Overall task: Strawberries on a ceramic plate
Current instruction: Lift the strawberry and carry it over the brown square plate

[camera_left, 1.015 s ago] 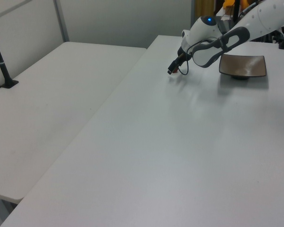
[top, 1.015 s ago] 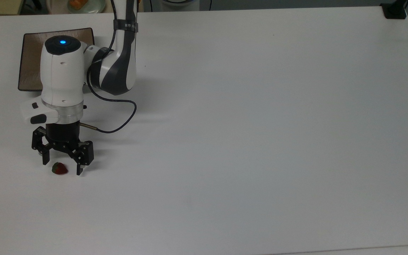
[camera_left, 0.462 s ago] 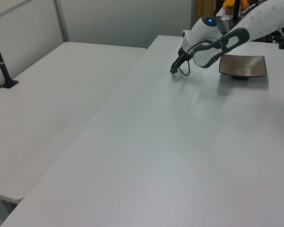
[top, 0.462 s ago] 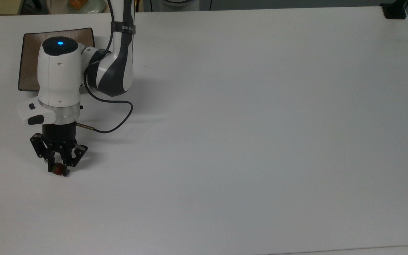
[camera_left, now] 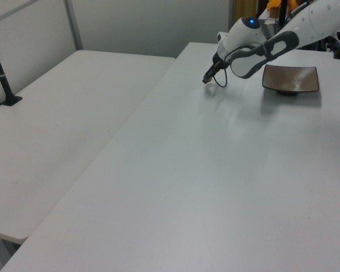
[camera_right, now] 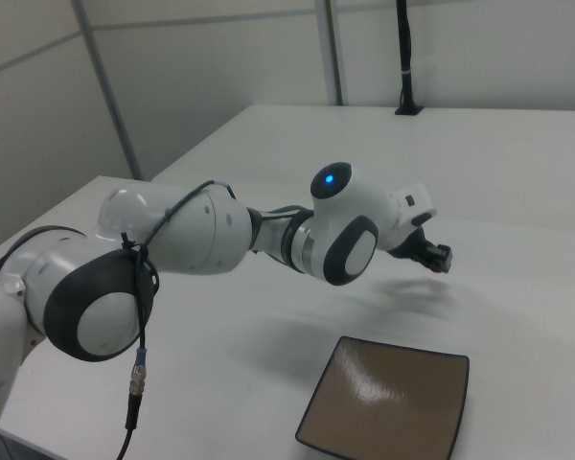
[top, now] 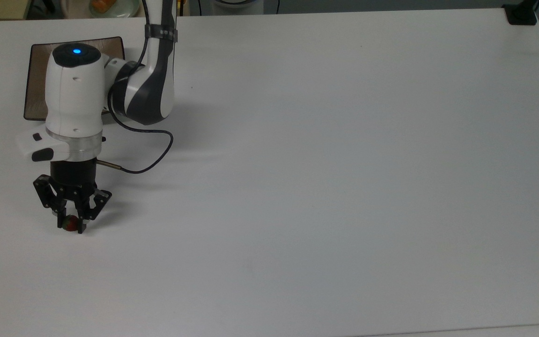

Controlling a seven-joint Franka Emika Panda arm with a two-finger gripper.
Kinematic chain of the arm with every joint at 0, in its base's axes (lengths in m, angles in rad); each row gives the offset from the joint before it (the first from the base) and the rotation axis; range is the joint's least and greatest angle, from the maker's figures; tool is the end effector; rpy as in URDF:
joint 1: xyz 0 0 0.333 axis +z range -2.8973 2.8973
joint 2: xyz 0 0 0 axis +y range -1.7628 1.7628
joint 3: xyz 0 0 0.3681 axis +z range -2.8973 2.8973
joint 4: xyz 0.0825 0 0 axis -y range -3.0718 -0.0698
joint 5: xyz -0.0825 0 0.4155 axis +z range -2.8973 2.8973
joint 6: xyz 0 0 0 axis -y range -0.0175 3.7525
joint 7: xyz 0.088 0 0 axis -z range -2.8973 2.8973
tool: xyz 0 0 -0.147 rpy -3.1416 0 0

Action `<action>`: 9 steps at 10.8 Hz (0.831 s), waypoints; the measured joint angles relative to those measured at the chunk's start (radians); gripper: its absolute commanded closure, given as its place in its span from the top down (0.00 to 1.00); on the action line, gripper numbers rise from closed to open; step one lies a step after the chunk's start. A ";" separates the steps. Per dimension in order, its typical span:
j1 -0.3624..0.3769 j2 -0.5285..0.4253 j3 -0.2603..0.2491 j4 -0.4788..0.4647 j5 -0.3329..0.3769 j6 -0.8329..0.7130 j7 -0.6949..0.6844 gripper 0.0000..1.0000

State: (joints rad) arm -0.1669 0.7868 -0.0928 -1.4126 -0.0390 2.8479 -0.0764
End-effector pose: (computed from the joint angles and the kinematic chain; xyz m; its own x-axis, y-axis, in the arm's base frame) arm 0.8391 -0.1996 0.2947 0.8051 -0.0338 0.5922 -0.1460 -0.9789 0.1427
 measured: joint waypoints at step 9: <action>0.023 -0.304 0.013 -0.020 0.000 -0.560 -0.040 0.11</action>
State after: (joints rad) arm -0.1441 0.4830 -0.0799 -1.4329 -0.0388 2.2880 -0.1159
